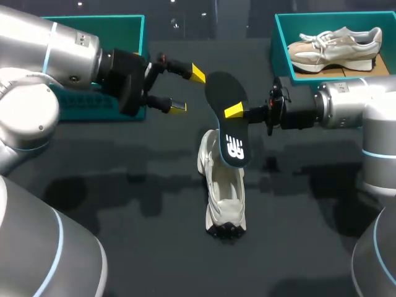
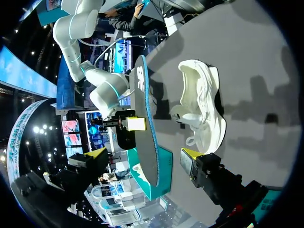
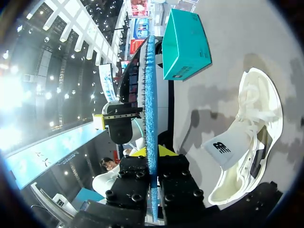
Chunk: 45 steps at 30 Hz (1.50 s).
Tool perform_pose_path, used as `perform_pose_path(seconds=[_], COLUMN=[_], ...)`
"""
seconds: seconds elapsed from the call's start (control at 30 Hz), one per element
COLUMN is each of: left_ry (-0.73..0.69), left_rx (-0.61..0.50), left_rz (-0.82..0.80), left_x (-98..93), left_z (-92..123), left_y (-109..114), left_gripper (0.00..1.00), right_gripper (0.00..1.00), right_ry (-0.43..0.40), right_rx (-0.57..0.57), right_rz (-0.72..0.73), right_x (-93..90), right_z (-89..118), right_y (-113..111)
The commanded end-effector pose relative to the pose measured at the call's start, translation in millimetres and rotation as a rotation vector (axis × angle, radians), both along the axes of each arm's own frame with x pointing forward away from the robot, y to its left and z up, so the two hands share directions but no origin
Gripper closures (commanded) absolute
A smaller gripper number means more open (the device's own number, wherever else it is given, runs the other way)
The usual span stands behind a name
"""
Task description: Take the shoe out of the shoebox, open the shoe tongue, remove and reinsert the insole, then place the shoe into the shoebox
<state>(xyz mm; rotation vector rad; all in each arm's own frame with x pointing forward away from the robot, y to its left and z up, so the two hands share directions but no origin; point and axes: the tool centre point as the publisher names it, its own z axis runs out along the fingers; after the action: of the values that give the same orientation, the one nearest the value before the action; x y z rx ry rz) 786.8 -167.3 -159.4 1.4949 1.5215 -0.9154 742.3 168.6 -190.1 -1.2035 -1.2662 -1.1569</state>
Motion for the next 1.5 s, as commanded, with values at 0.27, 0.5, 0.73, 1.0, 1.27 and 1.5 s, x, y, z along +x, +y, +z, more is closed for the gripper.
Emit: perform_pose_path(seconds=[0.27,0.5,0.73,1.0,1.27,1.5], left_ry=[0.055,0.065,0.071,0.083,0.081,0.080], left_rx=[-0.161,-0.220,-0.260,-0.310,-0.319,-0.321], left_rz=[0.041,0.051,0.055,0.062,0.072,0.073], left_x=[-6.9,-9.9,-10.1,-8.7,-6.1,-3.7], left_z=[-25,-28,-30,-30,-31,-32], left_y=[-19,-25,-32,-37,-42,-44], left_gripper=[0.00,0.32,0.52,0.56,0.64,0.71], right_gripper=[1.00,1.00,1.00,1.00,1.00,1.00], right_ry=[0.020,0.030,0.029,0.035,0.043,0.047], right_rx=[0.012,0.047,0.065,0.083,0.092,0.096], right_rz=[-0.039,-0.062,-0.052,-0.058,-0.068,-0.067], right_x=[-8.5,-11.2,-13.4,-15.2,-14.2,-14.5], right_z=[6,7,9,10,11,11], right_y=[12,18,24,32,37,41])
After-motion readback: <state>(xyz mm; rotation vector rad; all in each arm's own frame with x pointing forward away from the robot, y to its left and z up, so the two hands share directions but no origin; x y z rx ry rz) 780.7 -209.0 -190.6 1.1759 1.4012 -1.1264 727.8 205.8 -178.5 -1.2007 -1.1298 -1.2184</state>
